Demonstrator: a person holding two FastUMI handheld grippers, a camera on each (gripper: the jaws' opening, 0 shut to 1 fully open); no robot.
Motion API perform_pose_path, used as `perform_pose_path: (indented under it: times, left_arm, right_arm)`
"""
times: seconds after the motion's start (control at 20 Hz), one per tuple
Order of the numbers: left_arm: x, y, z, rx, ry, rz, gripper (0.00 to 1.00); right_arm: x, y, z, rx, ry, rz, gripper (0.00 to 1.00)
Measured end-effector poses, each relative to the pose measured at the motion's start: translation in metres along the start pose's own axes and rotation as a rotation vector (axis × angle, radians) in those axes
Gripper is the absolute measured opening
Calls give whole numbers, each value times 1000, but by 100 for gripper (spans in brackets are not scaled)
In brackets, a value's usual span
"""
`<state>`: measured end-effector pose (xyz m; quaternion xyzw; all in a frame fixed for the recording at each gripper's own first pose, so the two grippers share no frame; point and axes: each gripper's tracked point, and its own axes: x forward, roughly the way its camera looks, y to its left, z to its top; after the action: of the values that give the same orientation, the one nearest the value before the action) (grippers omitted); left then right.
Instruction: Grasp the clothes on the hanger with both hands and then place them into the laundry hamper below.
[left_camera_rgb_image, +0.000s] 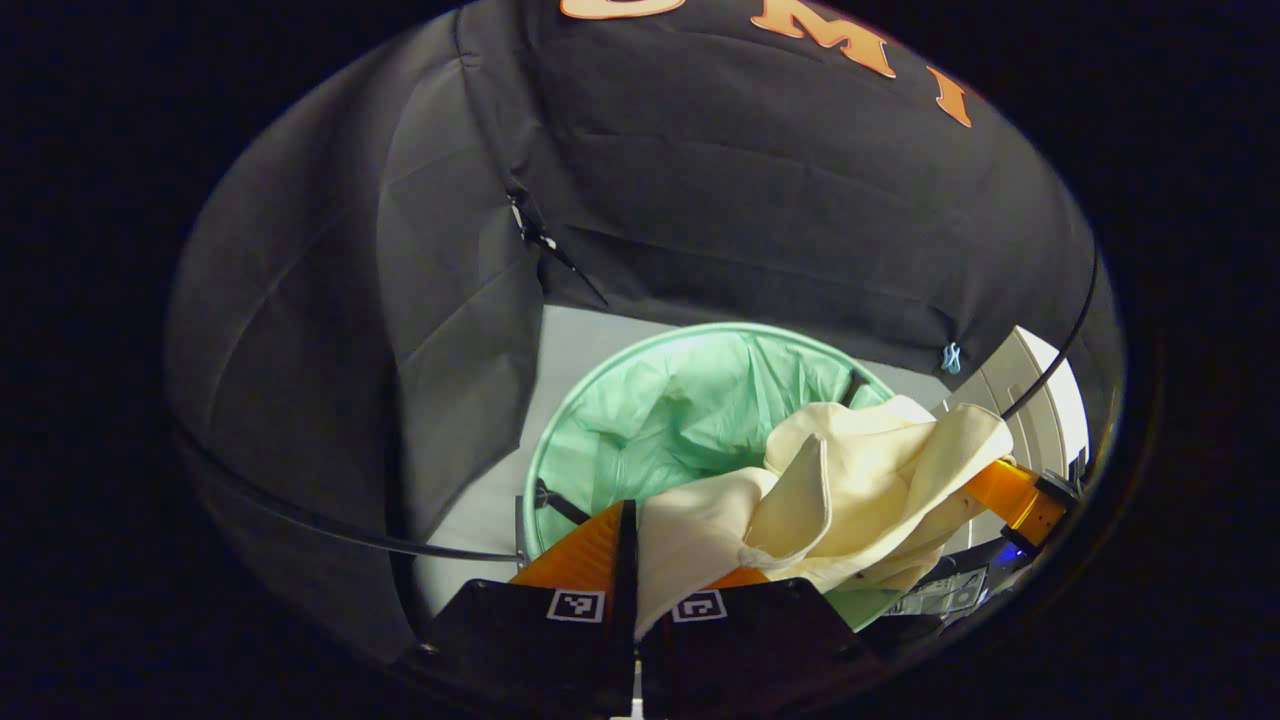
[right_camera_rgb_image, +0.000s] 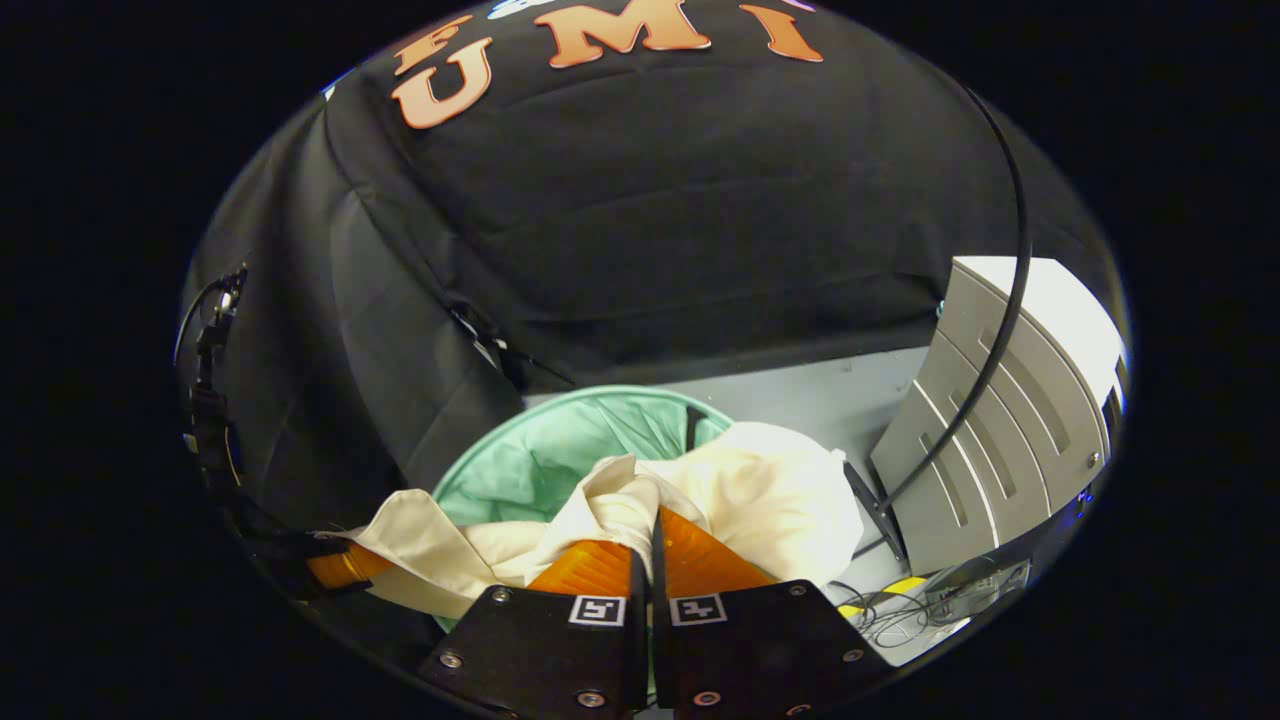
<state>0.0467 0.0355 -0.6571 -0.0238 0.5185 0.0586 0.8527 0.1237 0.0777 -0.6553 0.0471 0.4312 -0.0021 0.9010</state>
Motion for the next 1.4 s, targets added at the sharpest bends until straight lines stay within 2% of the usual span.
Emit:
perform_pose_path:
  times: [0.15, 0.2, 0.4, 0.6, 0.75, 0.8, 1.0, 1.1, 1.3, 1.4]
  left_arm:
    - [12, -9, -20, 12, 53, -15, 14]
    - [14, -14, -21, 13, 61, -26, 13]
    - [12, -20, -29, 16, 69, -32, 17]
    - [15, -15, -35, -3, 86, -13, 25]
    - [12, -15, -44, -27, 103, -10, 22]
    - [11, -15, -46, -33, 108, -10, 31]
    - [11, -11, -52, -39, 115, -2, 31]
    - [7, -13, -51, -42, 119, 3, 45]
    - [3, -6, -53, -38, 118, 27, 44]
    - [3, -1, -53, -42, 119, 38, 78]
  right_arm:
    - [11, -8, -19, -18, 54, -19, 4]
    - [14, -7, -25, -19, 71, -18, 4]
    - [20, -5, -45, -41, 140, -35, 8]
    - [24, -6, -57, -57, 182, -46, 10]
    - [22, -6, -58, -61, 188, -43, 11]
    - [22, -4, -58, -60, 189, -38, 11]
    - [20, -6, -58, -53, 196, -43, 11]
    - [18, -7, -58, -46, 200, -46, 11]
    - [17, -9, -58, -36, 202, -48, 12]
    - [16, -9, -57, -35, 201, -50, 12]
